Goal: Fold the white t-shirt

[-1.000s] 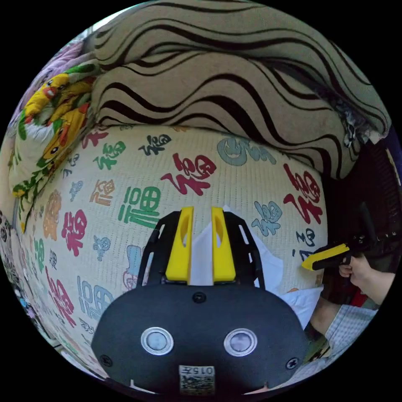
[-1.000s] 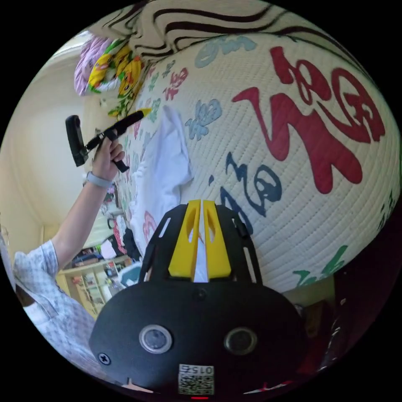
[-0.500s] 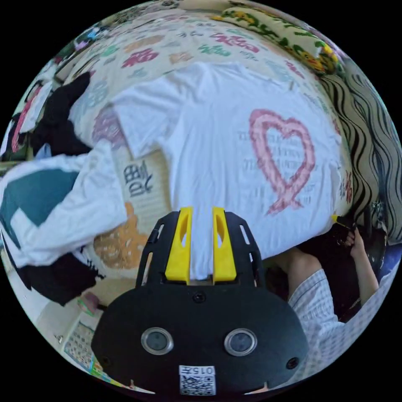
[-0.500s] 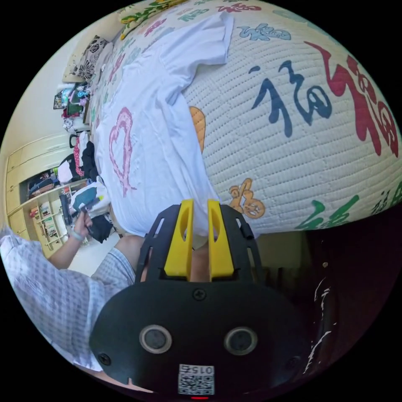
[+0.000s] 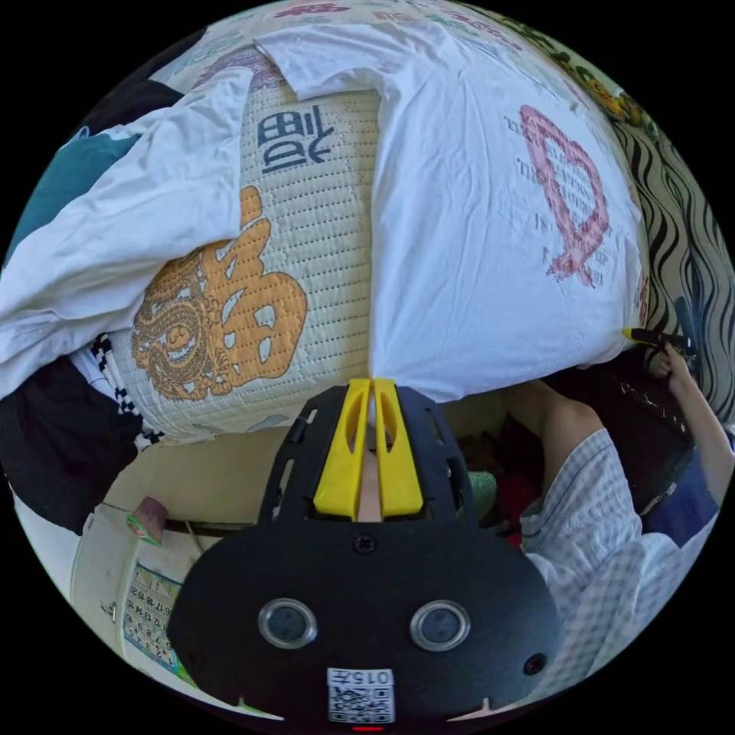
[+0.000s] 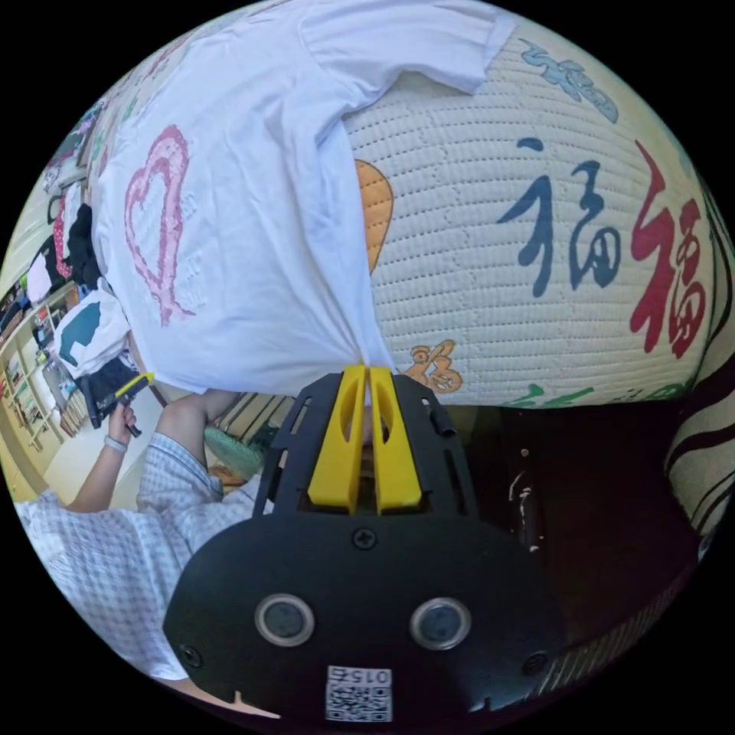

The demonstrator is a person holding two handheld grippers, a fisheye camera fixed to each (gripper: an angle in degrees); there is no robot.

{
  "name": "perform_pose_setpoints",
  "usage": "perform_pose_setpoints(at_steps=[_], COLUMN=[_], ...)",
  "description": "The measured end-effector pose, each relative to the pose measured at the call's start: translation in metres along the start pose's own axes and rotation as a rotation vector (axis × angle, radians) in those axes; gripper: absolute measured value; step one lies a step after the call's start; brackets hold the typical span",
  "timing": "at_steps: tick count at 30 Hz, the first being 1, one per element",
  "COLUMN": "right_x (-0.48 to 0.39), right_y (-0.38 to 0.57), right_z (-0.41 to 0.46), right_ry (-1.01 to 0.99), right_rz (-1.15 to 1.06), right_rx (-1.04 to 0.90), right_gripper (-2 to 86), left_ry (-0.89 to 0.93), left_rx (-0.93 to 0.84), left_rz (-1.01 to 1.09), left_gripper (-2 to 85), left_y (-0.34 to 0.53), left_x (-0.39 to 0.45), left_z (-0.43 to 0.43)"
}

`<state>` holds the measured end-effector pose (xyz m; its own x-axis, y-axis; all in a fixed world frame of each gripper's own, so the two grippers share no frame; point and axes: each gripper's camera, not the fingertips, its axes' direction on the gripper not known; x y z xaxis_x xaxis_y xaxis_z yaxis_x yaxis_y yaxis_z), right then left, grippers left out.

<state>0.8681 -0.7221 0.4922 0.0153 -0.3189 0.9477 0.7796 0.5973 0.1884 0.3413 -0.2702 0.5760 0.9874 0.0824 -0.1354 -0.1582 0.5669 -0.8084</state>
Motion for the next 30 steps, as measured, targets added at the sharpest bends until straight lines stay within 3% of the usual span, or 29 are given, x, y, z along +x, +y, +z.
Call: perform_pose_setpoints(at_steps=[10,16,19,23,30], right_x=[-0.017,-0.001,0.013,0.036,0.084], right_y=[0.000,0.011,0.031,0.054,0.041], right_z=[0.017,0.014,-0.005,-0.044,-0.063], right_ry=[0.118,0.034,-0.038,-0.177,-0.454], right_rz=[-0.063,0.003,0.047,0.141,0.311], right_rx=[-0.056,-0.019,0.113,0.383,0.630], right_gripper=[0.9,1.2,2.4,5.8,8.4], left_ry=[0.058,-0.125,-0.176,-0.153,0.094], left_rx=[-0.008,-0.153,-0.099,0.172,0.373], left_rz=[0.037,0.089,0.146,0.422,0.945], left_gripper=[2.8,3.0,7.2,8.2,8.3], left_y=[0.001,-0.010,-0.025,-0.084,-0.224], left_x=[-0.004,0.011,0.026,0.099,0.310], left_z=[0.013,0.009,-0.029,-0.107,-0.154])
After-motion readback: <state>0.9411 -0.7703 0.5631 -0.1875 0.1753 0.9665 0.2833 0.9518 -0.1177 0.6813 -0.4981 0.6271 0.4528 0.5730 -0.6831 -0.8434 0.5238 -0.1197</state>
